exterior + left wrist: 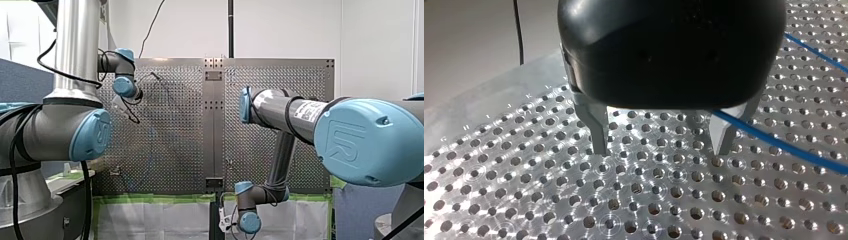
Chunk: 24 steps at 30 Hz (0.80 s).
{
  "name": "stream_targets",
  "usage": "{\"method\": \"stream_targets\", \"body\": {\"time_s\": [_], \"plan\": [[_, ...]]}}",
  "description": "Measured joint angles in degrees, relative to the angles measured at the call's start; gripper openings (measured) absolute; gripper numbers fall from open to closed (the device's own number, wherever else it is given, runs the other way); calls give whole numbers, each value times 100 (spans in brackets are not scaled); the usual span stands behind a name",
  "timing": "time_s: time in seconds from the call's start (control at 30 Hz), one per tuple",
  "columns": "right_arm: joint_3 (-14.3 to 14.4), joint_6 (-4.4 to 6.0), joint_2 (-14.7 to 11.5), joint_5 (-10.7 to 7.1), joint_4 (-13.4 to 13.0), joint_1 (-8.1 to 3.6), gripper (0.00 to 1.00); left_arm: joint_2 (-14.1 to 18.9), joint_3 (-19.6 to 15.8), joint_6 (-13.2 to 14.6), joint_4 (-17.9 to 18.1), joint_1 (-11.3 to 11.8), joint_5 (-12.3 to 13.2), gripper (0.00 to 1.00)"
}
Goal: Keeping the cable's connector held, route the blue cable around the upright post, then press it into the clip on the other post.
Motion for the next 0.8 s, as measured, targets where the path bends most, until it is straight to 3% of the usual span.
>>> {"method": "stream_targets", "body": {"time_s": [0.33, 0.8], "plan": [[-1, 0, 0, 0, -4, -4, 0, 78, -30, -8, 31, 23, -13, 99], [-2, 0, 0, -35, -9, -18, 0, 453, -443, 5, 155, 28, 58, 99]]}}
